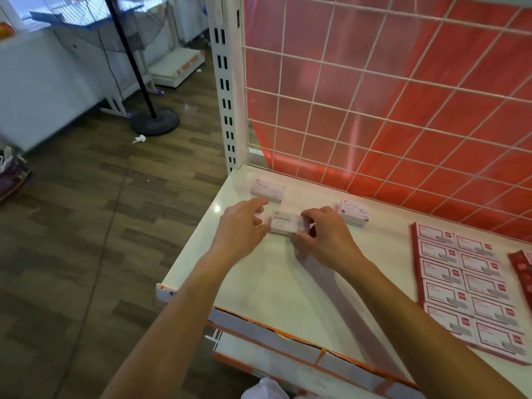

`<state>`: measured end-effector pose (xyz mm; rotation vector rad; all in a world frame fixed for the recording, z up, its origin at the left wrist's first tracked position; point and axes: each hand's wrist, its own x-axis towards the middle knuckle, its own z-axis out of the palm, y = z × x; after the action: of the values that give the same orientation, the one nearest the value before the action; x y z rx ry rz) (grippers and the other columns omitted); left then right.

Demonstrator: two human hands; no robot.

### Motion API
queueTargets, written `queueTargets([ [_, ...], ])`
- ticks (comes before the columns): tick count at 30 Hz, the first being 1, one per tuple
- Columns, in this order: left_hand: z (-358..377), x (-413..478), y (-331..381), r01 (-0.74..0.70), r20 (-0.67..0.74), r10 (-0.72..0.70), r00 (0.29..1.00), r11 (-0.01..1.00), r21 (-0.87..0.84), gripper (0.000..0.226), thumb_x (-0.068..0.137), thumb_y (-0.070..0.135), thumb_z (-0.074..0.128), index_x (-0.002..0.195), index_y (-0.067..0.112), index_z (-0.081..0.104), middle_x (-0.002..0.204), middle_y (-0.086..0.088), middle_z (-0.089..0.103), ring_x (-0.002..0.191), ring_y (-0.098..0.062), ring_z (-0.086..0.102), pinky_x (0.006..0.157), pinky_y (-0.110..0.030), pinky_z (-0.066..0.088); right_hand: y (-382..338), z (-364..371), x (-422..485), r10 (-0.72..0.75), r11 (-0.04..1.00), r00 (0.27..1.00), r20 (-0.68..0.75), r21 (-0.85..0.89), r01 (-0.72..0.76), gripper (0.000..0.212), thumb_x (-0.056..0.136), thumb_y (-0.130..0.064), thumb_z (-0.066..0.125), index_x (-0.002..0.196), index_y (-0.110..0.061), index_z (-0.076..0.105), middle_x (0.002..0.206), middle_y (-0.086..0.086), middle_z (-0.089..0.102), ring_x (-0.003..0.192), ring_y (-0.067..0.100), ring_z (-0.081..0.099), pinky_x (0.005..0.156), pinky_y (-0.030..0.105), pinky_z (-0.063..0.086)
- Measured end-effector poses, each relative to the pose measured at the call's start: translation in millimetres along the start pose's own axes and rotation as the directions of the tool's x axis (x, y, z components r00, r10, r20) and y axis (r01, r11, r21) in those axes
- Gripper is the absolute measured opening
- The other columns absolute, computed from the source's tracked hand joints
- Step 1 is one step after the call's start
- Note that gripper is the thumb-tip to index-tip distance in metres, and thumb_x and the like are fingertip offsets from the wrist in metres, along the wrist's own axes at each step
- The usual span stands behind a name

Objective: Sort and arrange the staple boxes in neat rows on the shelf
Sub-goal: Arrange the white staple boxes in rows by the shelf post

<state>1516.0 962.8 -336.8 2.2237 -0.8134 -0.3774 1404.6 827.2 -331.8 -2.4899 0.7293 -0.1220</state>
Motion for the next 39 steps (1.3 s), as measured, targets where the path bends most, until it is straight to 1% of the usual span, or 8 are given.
queueTargets([
  [3, 3.0, -8.2, 9.7, 0.038, 0.031, -0.039, 0.999, 0.999, 0.023, 0.043, 0.084, 0.016, 0.068, 0.127, 0.020, 0.060, 0.115, 0.002, 0.065, 0.085, -0.008, 0.063, 0.087, -0.018, 0.046, 9.5, -5.7, -8.9, -0.030, 1.000, 0.999, -0.023, -0.002, 0.030, 0.030, 0.084, -0.025, 0.066, 0.110, -0.010, 0.061, 0.104, 0.007, 0.053, 0.089, 0.021, 0.054, 0.076, 0.028, 0.041],
  [5, 5.5, -16.1, 19.1, 0.037, 0.059, -0.040, 0.997, 0.998, 0.043, 0.042, 0.086, 0.017, 0.067, 0.127, 0.019, 0.060, 0.117, 0.003, 0.065, 0.086, -0.006, 0.061, 0.082, -0.014, 0.041, 18.3, -9.0, -15.2, -0.033, 0.999, 0.999, -0.038, 0.004, 0.033, 0.028, 0.084, -0.024, 0.067, 0.108, -0.010, 0.062, 0.102, 0.008, 0.054, 0.087, 0.022, 0.055, 0.077, 0.030, 0.043],
  [9, 11.6, -32.0, 30.8, 0.036, 0.088, -0.043, 0.995, 0.996, 0.084, 0.042, 0.087, 0.015, 0.066, 0.129, 0.017, 0.058, 0.121, 0.000, 0.065, 0.095, -0.011, 0.063, 0.084, -0.014, 0.039, 30.1, -12.5, -28.9, -0.071, 0.997, 0.996, -0.055, 0.018, 0.072, 0.025, 0.081, -0.025, 0.069, 0.103, -0.013, 0.065, 0.097, 0.008, 0.057, 0.083, 0.023, 0.057, 0.075, 0.033, 0.046],
  [14, 13.4, -48.1, 27.6, 0.010, 0.109, -0.022, 0.994, 0.994, 0.107, 0.043, 0.087, 0.017, 0.067, 0.129, 0.018, 0.058, 0.118, 0.001, 0.065, 0.089, -0.008, 0.062, 0.083, -0.013, 0.041, 30.9, -7.9, -39.8, -0.093, 0.996, 0.994, -0.055, 0.010, 0.093, 0.020, 0.079, -0.026, 0.069, 0.093, -0.011, 0.066, 0.087, 0.009, 0.064, 0.085, 0.025, 0.057, 0.072, 0.036, 0.048],
  [17, 6.4, -46.9, 19.7, -0.010, 0.136, -0.006, 0.991, 0.993, 0.118, 0.045, 0.087, 0.017, 0.067, 0.130, 0.017, 0.057, 0.116, 0.001, 0.065, 0.088, -0.008, 0.061, 0.082, -0.014, 0.042, 22.4, -1.3, -41.2, -0.080, 0.997, 0.994, -0.070, 0.010, 0.081, 0.027, 0.080, -0.025, 0.069, 0.101, -0.009, 0.066, 0.093, 0.009, 0.063, 0.088, 0.024, 0.055, 0.073, 0.035, 0.046],
  [25, -33.0, -9.6, -15.8, -0.058, 0.187, 0.033, 0.982, 0.990, 0.127, 0.047, 0.085, 0.015, 0.069, 0.130, 0.016, 0.056, 0.115, 0.001, 0.065, 0.086, -0.009, 0.062, 0.083, -0.016, 0.043, -18.4, 20.9, -16.7, 0.062, 0.996, 0.991, -0.118, 0.068, -0.054, 0.036, 0.082, -0.027, 0.069, 0.113, -0.010, 0.063, 0.104, 0.010, 0.060, 0.091, 0.023, 0.057, 0.077, 0.029, 0.045],
  [30, -48.5, 9.5, -35.3, -0.107, 0.201, 0.077, 0.976, 0.984, 0.140, 0.048, 0.083, 0.017, 0.070, 0.129, 0.016, 0.057, 0.113, 0.002, 0.066, 0.087, -0.008, 0.063, 0.088, -0.021, 0.047, -40.7, 36.8, -8.3, 0.158, 0.986, 0.979, -0.127, 0.080, -0.149, 0.034, 0.082, -0.028, 0.068, 0.109, -0.008, 0.064, 0.104, 0.010, 0.058, 0.091, 0.023, 0.056, 0.083, 0.038, 0.051],
  [39, -57.0, 30.3, -42.0, -0.207, 0.243, 0.174, 0.954, 0.971, 0.119, 0.037, 0.084, 0.018, 0.066, 0.121, 0.015, 0.065, 0.107, 0.001, 0.071, 0.091, -0.010, 0.066, 0.079, -0.010, 0.038, -61.1, 36.6, 6.4, 0.226, 0.973, 0.964, -0.138, 0.088, -0.215, 0.026, 0.085, -0.022, 0.062, 0.104, -0.004, 0.066, 0.102, 0.011, 0.066, 0.090, 0.025, 0.059, 0.082, 0.036, 0.048],
])
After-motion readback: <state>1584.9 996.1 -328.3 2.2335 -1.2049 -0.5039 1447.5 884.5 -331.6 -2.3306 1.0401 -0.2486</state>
